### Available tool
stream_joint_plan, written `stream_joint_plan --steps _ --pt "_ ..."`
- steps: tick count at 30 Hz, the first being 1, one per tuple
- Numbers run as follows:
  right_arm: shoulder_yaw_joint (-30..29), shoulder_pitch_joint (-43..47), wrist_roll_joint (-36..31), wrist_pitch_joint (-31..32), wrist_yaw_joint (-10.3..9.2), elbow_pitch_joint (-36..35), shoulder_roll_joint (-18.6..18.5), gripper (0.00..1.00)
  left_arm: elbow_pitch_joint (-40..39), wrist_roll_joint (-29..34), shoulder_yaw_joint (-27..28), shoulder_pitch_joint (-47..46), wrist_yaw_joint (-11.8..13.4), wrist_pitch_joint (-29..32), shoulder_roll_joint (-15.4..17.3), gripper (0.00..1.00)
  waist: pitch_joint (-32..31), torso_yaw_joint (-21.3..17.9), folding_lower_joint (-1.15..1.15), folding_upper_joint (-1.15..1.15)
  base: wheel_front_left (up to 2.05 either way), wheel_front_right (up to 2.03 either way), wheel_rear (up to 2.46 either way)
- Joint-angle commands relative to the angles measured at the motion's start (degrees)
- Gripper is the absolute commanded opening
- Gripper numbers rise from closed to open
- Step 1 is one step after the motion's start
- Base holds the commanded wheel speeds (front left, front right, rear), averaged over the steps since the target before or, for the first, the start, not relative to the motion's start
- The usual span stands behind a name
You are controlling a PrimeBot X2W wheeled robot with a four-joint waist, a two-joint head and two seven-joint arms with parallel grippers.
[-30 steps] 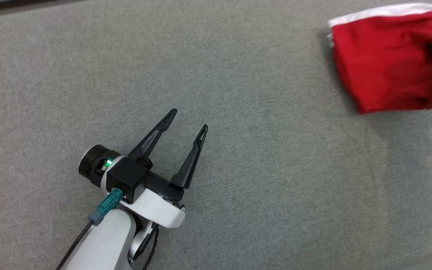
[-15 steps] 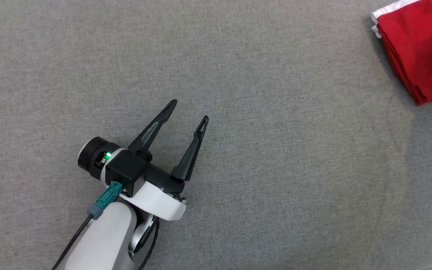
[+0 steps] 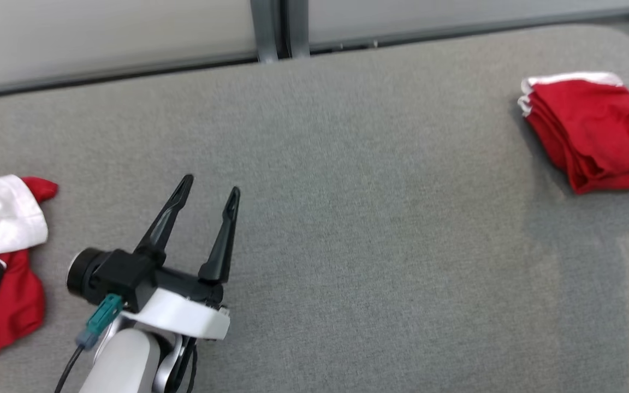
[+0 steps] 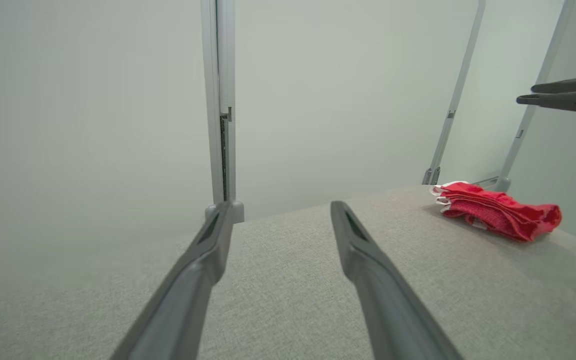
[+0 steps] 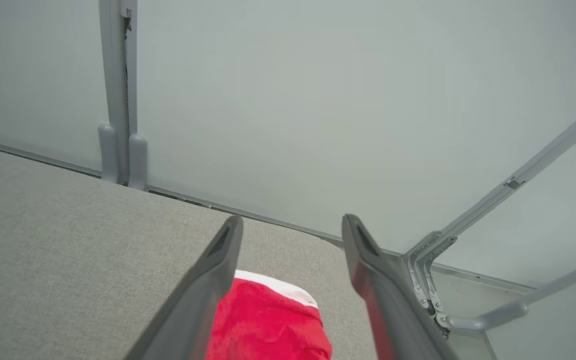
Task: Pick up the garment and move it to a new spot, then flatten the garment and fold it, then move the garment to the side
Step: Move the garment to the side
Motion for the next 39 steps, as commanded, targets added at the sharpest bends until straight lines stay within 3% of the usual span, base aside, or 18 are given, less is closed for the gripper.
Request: stream_joint_plan --steps 1,5,10,13,19,29,34,39 --pt "-0.8 2.2 0.9 -1.2 -0.01 -0.9 -0.1 1.00 -0.6 -0.5 0.7 1.3 0.4 -0.2 0.3 1.00 -5.2 1.4 0.00 0.00 0.00 0.00 0.00" --pt "-5.2 7.1 2.5 -2.8 -0.01 -5.6 -0.6 1.00 -1.5 -0.9 3.2 4.5 1.3 -0.2 1.0 1.00 -8.8 2.8 0.00 0.00 0.00 0.00 0.00" --pt "-18.3 17.6 -0.4 -2.7 -0.01 -18.9 -1.3 1.00 -1.0 -2.1 7.6 7.8 4.2 -0.2 1.7 1.00 -11.5 4.0 0.00 0.00 0.00 0.00 0.00" --pt "-27.3 27.0 -4.1 -2.8 -0.01 -26.2 0.2 1.00 -0.5 -2.7 8.3 9.4 4.9 -0.2 1.7 1.00 -13.0 5.2 0.00 0.00 0.00 0.00 0.00" --pt "-37.4 42.8 -10.1 -2.8 -0.01 -36.4 5.2 1.00 0.1 -2.8 9.3 11.6 6.0 -0.2 1.1 1.00 -14.2 6.5 0.00 0.00 0.00 0.00 0.00" --pt "-47.2 62.7 -16.1 -2.8 -0.01 -49.4 13.7 1.00 -1.6 -0.6 11.6 16.4 6.2 -0.2 -1.1 1.00 -15.0 8.5 0.00 0.00 0.00 0.00 0.00" --pt "-51.7 68.1 -19.3 -2.8 0.00 -53.6 17.6 1.00 -0.9 0.9 11.4 17.7 5.0 -0.2 -2.5 1.00 -15.1 8.9 0.00 0.00 0.00 0.00 0.00" --pt "-51.8 69.2 -21.1 -2.8 0.00 -54.4 19.6 1.00 0.2 1.9 11.8 17.5 3.8 -0.2 -3.6 1.00 -14.8 8.8 0.00 0.00 0.00 0.00 0.00"
